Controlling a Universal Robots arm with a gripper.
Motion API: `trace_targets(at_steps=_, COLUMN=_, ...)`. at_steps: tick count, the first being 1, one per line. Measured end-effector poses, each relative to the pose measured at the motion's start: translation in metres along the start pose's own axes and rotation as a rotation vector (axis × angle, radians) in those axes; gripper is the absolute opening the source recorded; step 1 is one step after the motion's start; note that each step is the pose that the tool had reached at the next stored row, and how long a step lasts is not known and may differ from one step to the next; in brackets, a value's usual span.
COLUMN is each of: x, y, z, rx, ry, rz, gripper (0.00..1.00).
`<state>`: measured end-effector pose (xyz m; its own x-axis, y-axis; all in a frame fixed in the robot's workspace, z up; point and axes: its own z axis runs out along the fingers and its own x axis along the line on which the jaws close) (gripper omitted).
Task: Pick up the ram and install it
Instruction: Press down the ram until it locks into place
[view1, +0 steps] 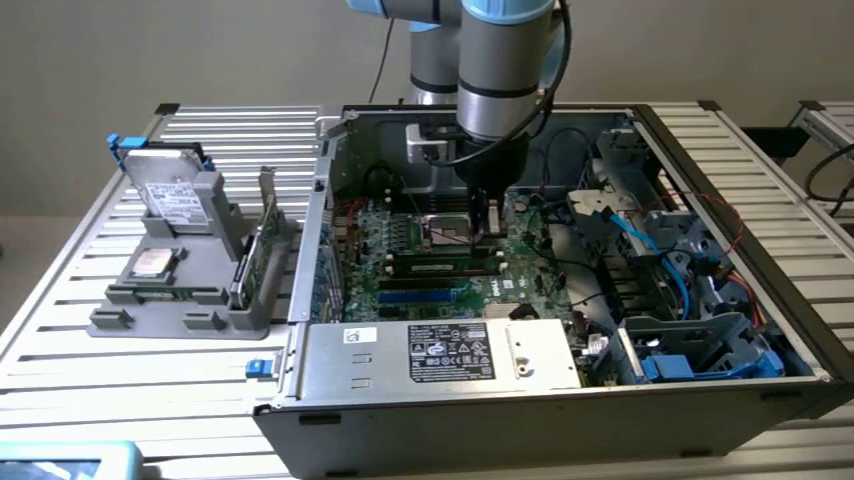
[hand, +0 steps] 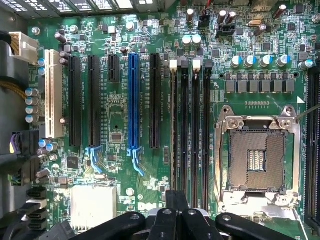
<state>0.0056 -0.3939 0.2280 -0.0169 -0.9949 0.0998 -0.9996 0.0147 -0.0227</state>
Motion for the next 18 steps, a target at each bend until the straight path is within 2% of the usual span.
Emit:
trace_targets(at_steps=12, x=0.000, y=0.0016, z=0.0027, rx=0.0003, ry=-0.0021, rz=0.000, gripper=0.11)
trace_targets(at_steps=15, x=0.000, y=0.0078, z=-0.0017, rx=0.0005, ry=-0.0025, rz=0.000, gripper=0.11)
trace_targets(at_steps=18, x=0.000, y=0.0197, z=-0.0038, rx=0.0004, ry=-0.0023, rz=0.000, gripper=0.11)
